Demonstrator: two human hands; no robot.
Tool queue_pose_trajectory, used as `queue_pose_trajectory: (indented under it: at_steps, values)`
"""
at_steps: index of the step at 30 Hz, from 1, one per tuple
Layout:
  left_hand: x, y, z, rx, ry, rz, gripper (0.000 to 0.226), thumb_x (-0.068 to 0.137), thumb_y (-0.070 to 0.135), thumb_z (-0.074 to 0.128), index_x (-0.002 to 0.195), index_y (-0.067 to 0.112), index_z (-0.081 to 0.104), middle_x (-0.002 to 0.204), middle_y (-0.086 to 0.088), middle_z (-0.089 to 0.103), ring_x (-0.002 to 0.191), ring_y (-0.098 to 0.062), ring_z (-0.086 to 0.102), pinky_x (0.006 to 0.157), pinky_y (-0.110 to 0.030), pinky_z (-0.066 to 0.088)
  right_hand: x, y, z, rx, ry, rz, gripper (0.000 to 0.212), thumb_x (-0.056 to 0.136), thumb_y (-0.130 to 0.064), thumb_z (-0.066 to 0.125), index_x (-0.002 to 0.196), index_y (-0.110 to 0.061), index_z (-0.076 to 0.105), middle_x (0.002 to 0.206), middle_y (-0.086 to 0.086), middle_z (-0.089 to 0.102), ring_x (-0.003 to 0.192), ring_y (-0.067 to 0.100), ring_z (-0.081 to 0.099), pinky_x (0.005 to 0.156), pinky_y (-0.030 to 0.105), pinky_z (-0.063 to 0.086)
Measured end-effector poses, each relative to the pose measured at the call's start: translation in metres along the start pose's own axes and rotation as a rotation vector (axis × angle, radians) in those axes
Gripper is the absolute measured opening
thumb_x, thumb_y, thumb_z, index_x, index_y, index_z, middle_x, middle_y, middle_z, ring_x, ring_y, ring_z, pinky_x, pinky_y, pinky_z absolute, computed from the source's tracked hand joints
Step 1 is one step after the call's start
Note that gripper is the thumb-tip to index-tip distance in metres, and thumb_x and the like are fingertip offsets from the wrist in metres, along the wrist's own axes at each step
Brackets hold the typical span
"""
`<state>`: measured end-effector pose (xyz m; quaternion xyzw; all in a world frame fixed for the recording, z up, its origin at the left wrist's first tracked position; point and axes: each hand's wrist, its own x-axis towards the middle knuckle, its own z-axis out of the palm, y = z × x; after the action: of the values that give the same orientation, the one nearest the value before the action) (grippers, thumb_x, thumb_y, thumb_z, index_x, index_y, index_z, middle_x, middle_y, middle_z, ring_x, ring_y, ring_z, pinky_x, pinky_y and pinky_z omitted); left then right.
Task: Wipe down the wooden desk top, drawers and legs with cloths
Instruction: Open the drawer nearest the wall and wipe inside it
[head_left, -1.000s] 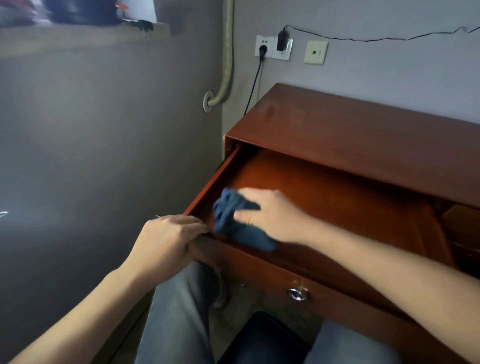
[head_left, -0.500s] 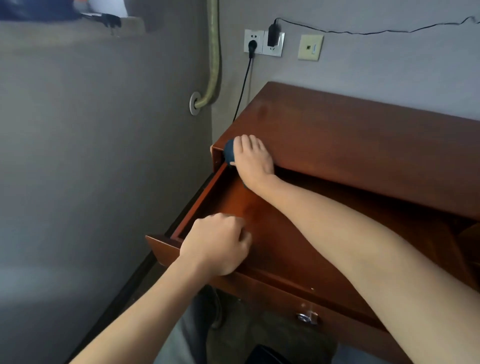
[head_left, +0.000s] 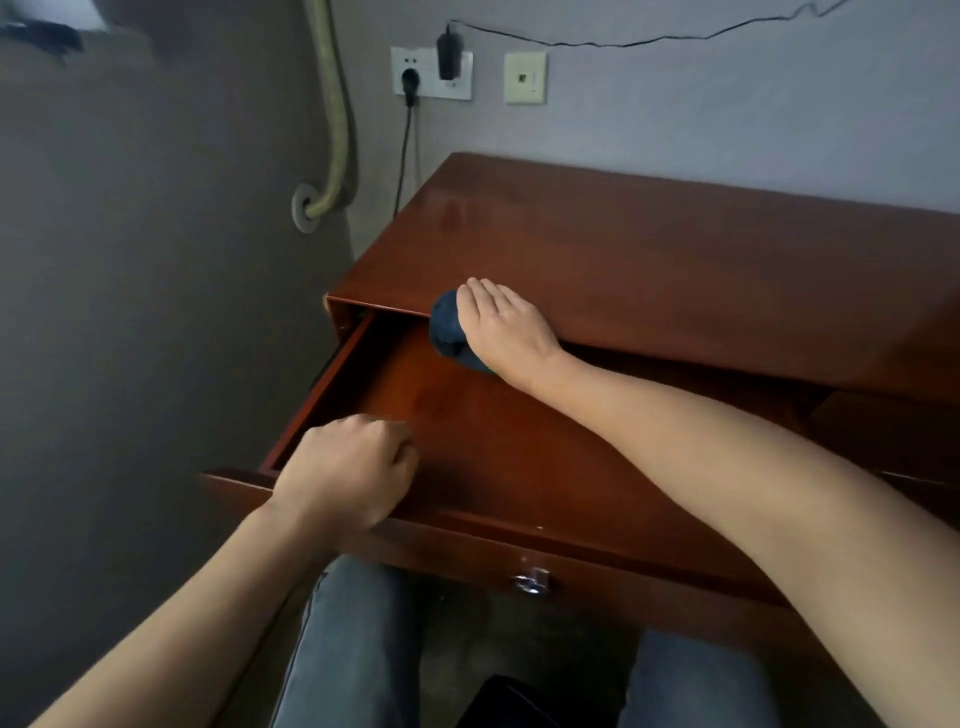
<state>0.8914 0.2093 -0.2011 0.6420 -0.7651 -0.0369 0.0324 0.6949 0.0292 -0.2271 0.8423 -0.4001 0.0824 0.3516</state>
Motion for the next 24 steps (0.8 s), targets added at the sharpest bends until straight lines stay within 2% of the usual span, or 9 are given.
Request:
queue_pose_trajectory:
  at_steps: [3, 5, 8, 10, 15, 17, 19, 22, 24]
  values:
    - [-0.005, 0.028, -0.005, 0.066, 0.082, 0.108, 0.053, 0.09, 0.046, 0.019, 0.101, 0.029, 0.068, 0.101, 0.01, 0.069, 0.096, -0.02, 0.069, 0.073, -0.038, 0.057, -0.049, 0.036, -0.003, 0.021, -0.01, 0.042, 0.047, 0.094, -0.008, 0.045, 0.137, 0.008, 0.054, 0.136, 0.025, 0.062, 0.127, 0.033, 0.062, 0.11, 0.039, 0.048]
    - [-0.012, 0.057, -0.009, -0.013, 0.098, 0.179, 0.053, 0.093, 0.051, 0.021, 0.113, 0.03, 0.065, 0.112, 0.01, 0.071, 0.106, -0.021, 0.069, 0.08, -0.039, 0.057, -0.079, 0.059, -0.008, 0.055, -0.03, 0.072, 0.047, 0.094, -0.004, 0.042, 0.137, 0.01, 0.054, 0.137, 0.027, 0.06, 0.127, 0.035, 0.061, 0.111, 0.041, 0.047]
    - [-0.029, 0.097, -0.004, -0.035, 0.005, 0.298, 0.064, 0.096, 0.07, 0.019, 0.129, 0.031, 0.057, 0.124, 0.009, 0.068, 0.116, -0.019, 0.064, 0.091, -0.037, 0.052, -0.131, 0.095, -0.017, 0.065, -0.075, 0.108, 0.05, 0.09, 0.002, 0.063, 0.138, 0.012, 0.052, 0.139, 0.028, 0.058, 0.129, 0.036, 0.06, 0.112, 0.043, 0.046]
    - [-0.035, 0.104, 0.003, 0.012, -0.026, 0.371, 0.077, 0.096, 0.077, 0.012, 0.136, 0.03, 0.057, 0.124, 0.008, 0.069, 0.118, -0.016, 0.064, 0.096, -0.036, 0.05, -0.164, 0.117, -0.023, 0.067, -0.113, 0.143, 0.054, 0.088, 0.004, 0.066, 0.139, 0.012, 0.051, 0.14, 0.028, 0.057, 0.13, 0.037, 0.059, 0.112, 0.044, 0.046]
    - [-0.025, 0.097, 0.015, 0.039, 0.133, 0.401, 0.073, 0.103, 0.07, 0.024, 0.134, 0.02, 0.066, 0.13, 0.0, 0.071, 0.126, -0.02, 0.064, 0.104, -0.038, 0.051, -0.226, 0.154, -0.035, 0.028, -0.07, 0.259, 0.048, 0.092, 0.002, 0.04, 0.138, 0.011, 0.054, 0.139, 0.026, 0.059, 0.126, 0.037, 0.062, 0.108, 0.046, 0.049]
    - [-0.022, 0.098, 0.017, 0.043, 0.117, 0.394, 0.076, 0.102, 0.071, 0.02, 0.143, 0.02, 0.06, 0.144, 0.0, 0.062, 0.14, -0.019, 0.052, 0.115, -0.039, 0.041, -0.24, 0.16, -0.038, 0.019, -0.048, 0.286, 0.049, 0.092, 0.002, 0.037, 0.136, 0.01, 0.056, 0.135, 0.026, 0.061, 0.123, 0.038, 0.064, 0.105, 0.047, 0.052]
    - [-0.016, 0.099, 0.016, 0.059, 0.087, 0.376, 0.082, 0.1, 0.073, 0.012, 0.153, 0.021, 0.048, 0.157, 0.002, 0.049, 0.151, -0.016, 0.035, 0.124, -0.038, 0.028, -0.245, 0.162, -0.042, 0.007, -0.071, 0.32, 0.046, 0.088, 0.007, 0.046, 0.133, 0.011, 0.058, 0.132, 0.027, 0.064, 0.119, 0.039, 0.066, 0.101, 0.048, 0.054]
    - [-0.002, 0.103, 0.014, 0.086, 0.097, 0.359, 0.087, 0.098, 0.074, 0.004, 0.159, 0.022, 0.038, 0.164, 0.003, 0.037, 0.156, -0.014, 0.021, 0.128, -0.036, 0.018, -0.251, 0.16, -0.06, 0.005, -0.238, 0.463, 0.048, 0.078, 0.01, 0.069, 0.126, 0.011, 0.061, 0.122, 0.028, 0.068, 0.107, 0.04, 0.071, 0.086, 0.048, 0.06]
    - [0.007, 0.106, 0.016, 0.073, 0.094, 0.369, 0.087, 0.097, 0.072, 0.001, 0.161, 0.023, 0.032, 0.167, 0.004, 0.032, 0.157, -0.012, 0.017, 0.129, -0.035, 0.014, -0.255, 0.157, -0.084, -0.001, -0.328, 0.623, 0.037, 0.088, 0.0, 0.067, 0.124, 0.005, 0.061, 0.116, 0.022, 0.07, 0.1, 0.04, 0.072, 0.075, 0.043, 0.057]
